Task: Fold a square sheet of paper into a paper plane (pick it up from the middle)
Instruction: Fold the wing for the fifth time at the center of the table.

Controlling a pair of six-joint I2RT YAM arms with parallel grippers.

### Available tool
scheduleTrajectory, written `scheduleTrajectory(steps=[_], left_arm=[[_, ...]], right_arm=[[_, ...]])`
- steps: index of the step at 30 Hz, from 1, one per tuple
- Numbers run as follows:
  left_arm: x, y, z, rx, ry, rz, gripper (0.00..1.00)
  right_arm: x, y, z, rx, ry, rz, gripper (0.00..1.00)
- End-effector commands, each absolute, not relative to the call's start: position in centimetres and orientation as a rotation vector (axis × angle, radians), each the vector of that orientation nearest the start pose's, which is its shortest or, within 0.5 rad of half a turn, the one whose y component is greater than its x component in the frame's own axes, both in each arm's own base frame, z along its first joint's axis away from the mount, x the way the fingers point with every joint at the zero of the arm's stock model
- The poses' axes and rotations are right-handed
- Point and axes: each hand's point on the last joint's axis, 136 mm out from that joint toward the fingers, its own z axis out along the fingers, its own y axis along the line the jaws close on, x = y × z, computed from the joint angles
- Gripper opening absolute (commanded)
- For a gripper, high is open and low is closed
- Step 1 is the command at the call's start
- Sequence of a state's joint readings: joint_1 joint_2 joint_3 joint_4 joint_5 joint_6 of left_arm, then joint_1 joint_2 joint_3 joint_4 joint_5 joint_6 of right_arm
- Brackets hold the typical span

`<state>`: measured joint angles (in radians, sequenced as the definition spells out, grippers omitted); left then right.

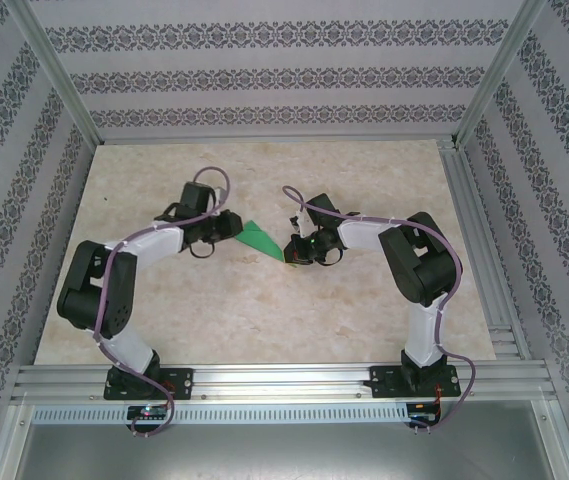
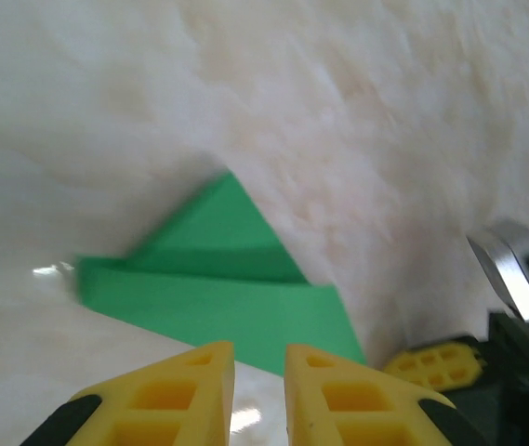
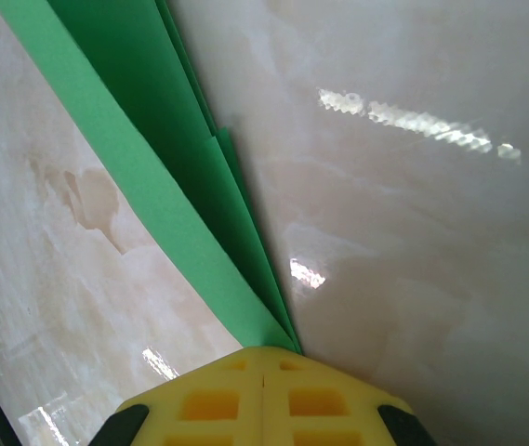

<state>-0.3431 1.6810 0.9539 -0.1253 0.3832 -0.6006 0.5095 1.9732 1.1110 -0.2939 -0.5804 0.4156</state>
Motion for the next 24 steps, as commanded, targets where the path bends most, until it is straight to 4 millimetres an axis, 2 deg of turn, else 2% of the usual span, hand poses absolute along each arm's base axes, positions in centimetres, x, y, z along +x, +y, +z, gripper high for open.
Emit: scheduleTrajectory(steps=[1,6,11,14,19,24], left_arm=[[36.7,-24.7,7.9,-0.114,2.533,-0.982,0.22],[35.9,-28.4,5.6,-0.077,2.597,-1.031,0.20],[36.1,-29.7,3.8,-0.080,2.646,-1.032,0.19],[36.3,-29.3,3.1,-0.096,2.668,-0.982,0.18],[36.8,-27.3,2.1,-0.157,2.700,-0.847,0.17],[37.7,-25.5,1.7,-0.210,2.696,-0.809,0.17]], right_arm=[[28.7,23.3,-5.6,-0.219,3.094,0.683,0.01],[28.6,23.2,-5.7,-0.216,3.097,0.680,0.01],[28.5,23.2,-5.8,-0.217,3.098,0.678,0.01],[28.4,23.1,-5.9,-0.222,3.100,0.676,0.01],[28.3,22.9,-6.1,-0.219,3.107,0.660,0.00],[28.2,22.6,-6.4,-0.218,3.115,0.639,0.00]])
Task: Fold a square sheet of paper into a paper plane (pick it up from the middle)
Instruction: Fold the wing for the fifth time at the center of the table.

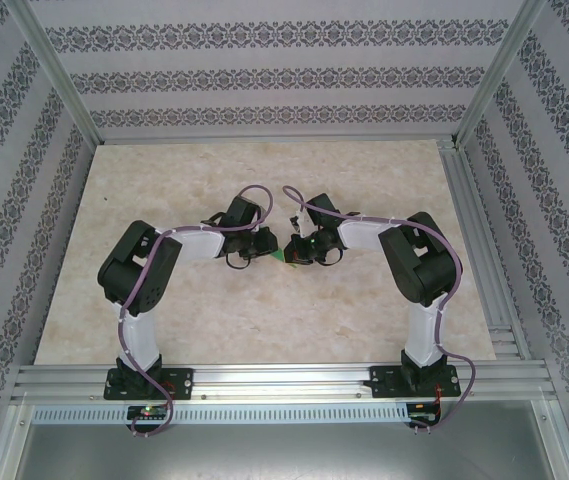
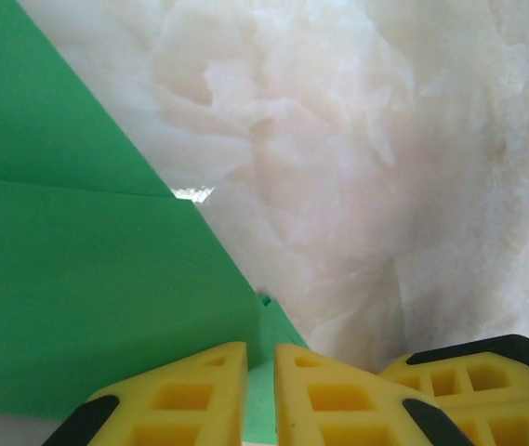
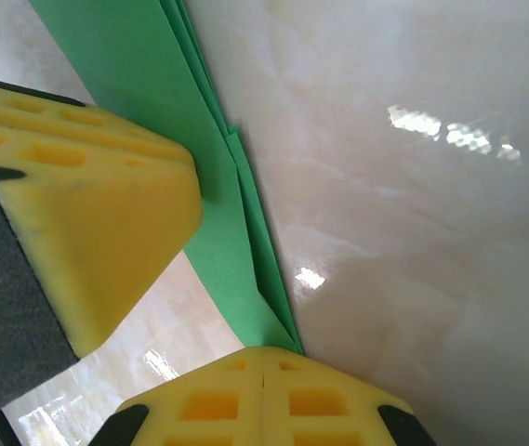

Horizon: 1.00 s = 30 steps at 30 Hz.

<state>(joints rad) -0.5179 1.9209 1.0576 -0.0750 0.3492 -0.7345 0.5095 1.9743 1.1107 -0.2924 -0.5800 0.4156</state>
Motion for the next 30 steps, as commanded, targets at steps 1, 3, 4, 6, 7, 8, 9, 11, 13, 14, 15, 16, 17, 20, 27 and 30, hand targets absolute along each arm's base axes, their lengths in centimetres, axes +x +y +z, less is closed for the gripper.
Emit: scheduleTrajectory(steps=[1,3,4,6,7,8,9,11,13,14,15,16,17,20,27,30], left_arm=[[37.8,-25.1,1.6,-0.220,2.695,-0.804,0.17],[38.1,-24.2,1.4,-0.241,2.689,-0.790,0.17],[38.3,-23.6,1.3,-0.251,2.685,-0.785,0.17],[38.5,-22.7,1.1,-0.273,2.682,-0.780,0.18],[38.5,-22.2,0.9,-0.284,2.682,-0.782,0.18],[38.6,-21.7,0.7,-0.304,2.683,-0.782,0.18],[38.8,-21.1,0.7,-0.324,2.680,-0.782,0.19],[39.1,-20.2,0.5,-0.352,2.675,-0.784,0.19],[39.6,-19.0,0.4,-0.383,2.665,-0.774,0.19],[39.7,-18.5,0.3,-0.398,2.664,-0.770,0.19],[40.0,-17.9,0.4,-0.412,2.656,-0.764,0.19],[40.2,-17.4,0.4,-0.422,2.652,-0.759,0.19],[40.4,-16.9,0.3,-0.435,2.647,-0.754,0.19],[40.9,-15.6,0.3,-0.458,2.638,-0.744,0.20],[41.9,-13.1,0.4,-0.496,2.625,-0.677,0.20],[42.4,-12.4,1.1,-0.496,2.614,-0.648,0.20]], right_arm=[[28.2,22.6,-6.4,-0.217,3.116,0.636,0.01],[28.2,22.6,-6.4,-0.219,3.117,0.635,0.00],[28.2,22.5,-6.4,-0.216,3.117,0.634,0.00],[28.2,22.5,-6.5,-0.216,3.119,0.632,0.00],[28.1,22.5,-6.6,-0.215,3.121,0.630,0.00],[28.1,22.4,-6.6,-0.215,3.123,0.628,0.00],[28.1,22.4,-6.7,-0.215,3.123,0.627,0.00],[28.0,22.4,-6.7,-0.213,3.126,0.624,0.00],[28.0,22.3,-6.8,-0.213,3.128,0.620,0.00],[28.0,22.3,-6.8,-0.211,3.128,0.620,0.00],[28.0,22.3,-6.8,-0.211,3.128,0.619,0.00],[28.0,22.2,-6.8,-0.210,3.130,0.617,0.00],[28.0,22.2,-6.8,-0.211,3.129,0.617,0.00],[28.0,22.2,-6.9,-0.207,3.129,0.615,0.00],[28.0,22.3,-6.8,-0.210,3.128,0.616,0.00],[28.5,22.6,-6.3,-0.215,3.109,0.633,0.00]])
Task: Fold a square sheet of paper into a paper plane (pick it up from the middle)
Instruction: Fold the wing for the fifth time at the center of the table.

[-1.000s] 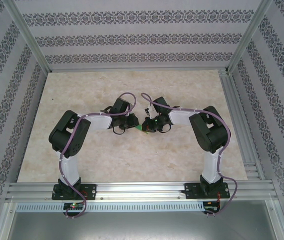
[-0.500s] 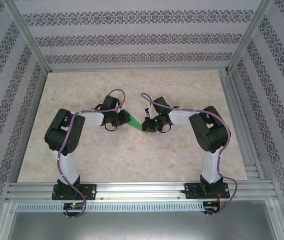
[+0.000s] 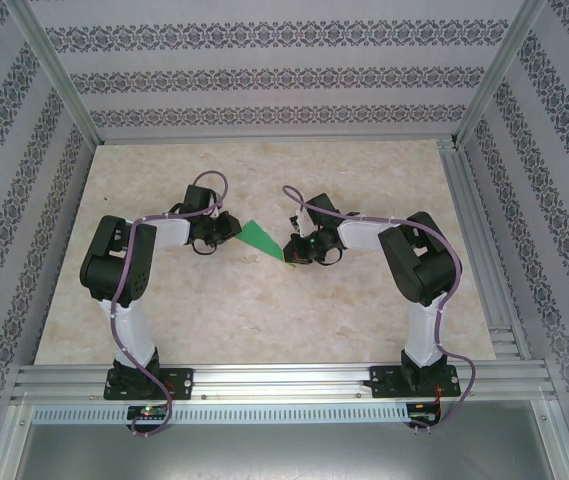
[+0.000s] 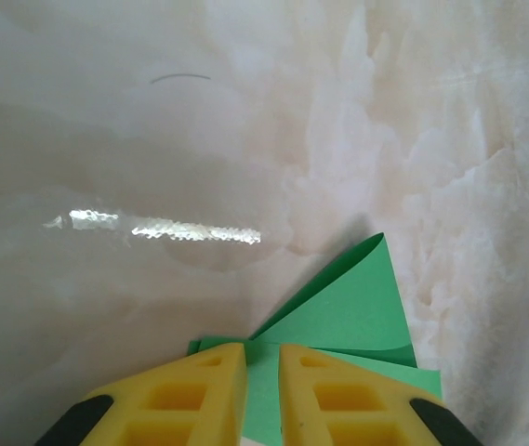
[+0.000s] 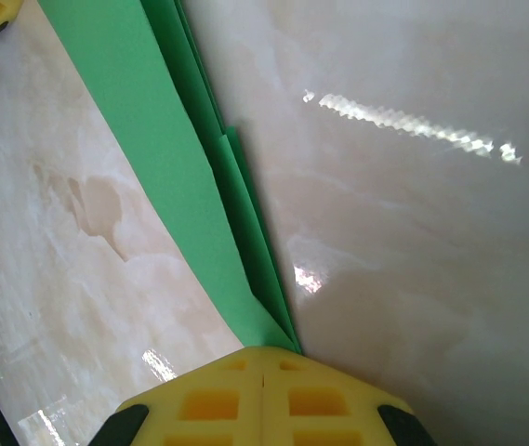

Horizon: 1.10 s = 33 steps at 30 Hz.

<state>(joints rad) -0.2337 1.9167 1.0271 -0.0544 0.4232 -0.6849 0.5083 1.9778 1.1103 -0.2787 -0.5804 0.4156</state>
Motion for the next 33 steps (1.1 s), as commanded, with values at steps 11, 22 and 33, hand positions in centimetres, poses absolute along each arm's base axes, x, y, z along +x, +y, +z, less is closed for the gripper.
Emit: scheduleTrajectory(steps=[11,22,33], left_arm=[[42.1,-10.8,6.6,-0.442,2.568,-0.521,0.35],[39.9,-12.6,9.4,-0.371,2.583,-0.522,0.55],[37.3,-18.2,10.0,-0.242,2.642,-0.271,0.86]], right_arm=[[32.6,27.2,2.6,-0.349,2.799,0.793,0.20],[35.9,23.7,13.7,-0.284,2.418,0.660,0.60],[37.2,13.6,15.8,0.037,2.241,0.455,0.76]])
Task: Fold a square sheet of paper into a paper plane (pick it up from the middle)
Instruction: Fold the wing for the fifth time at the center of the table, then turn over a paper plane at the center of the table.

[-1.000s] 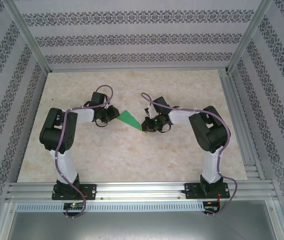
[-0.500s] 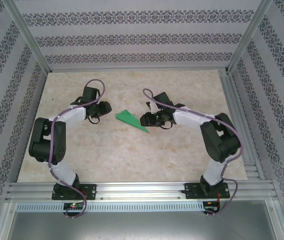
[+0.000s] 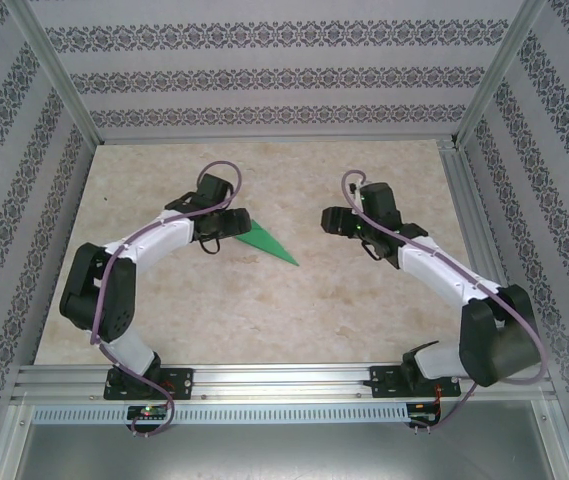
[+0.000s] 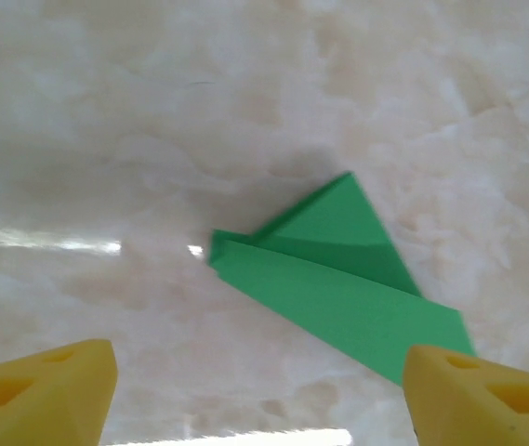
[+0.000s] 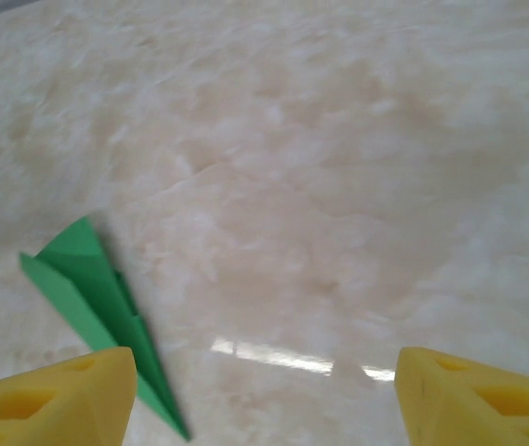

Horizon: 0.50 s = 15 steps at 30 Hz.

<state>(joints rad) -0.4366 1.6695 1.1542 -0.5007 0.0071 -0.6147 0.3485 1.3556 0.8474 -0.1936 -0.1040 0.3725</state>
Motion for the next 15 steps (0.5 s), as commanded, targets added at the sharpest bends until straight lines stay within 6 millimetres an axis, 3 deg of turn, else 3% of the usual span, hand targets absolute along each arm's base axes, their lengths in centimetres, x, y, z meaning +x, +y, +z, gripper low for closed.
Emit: scheduleTrajectory(steps=[1,8,15], left_arm=[[37.2,-19.0,9.9,-0.222,2.646,-0.256,0.88],[37.1,-23.3,8.8,-0.096,2.699,-0.037,0.90],[37.5,-24.7,7.2,-0.081,2.747,0.083,0.77]], right_arm=[[37.2,13.1,15.7,0.051,2.236,0.451,0.77],[36.2,10.8,14.1,0.142,2.199,0.401,0.91],[35.9,10.2,13.6,0.169,2.203,0.409,0.91]])
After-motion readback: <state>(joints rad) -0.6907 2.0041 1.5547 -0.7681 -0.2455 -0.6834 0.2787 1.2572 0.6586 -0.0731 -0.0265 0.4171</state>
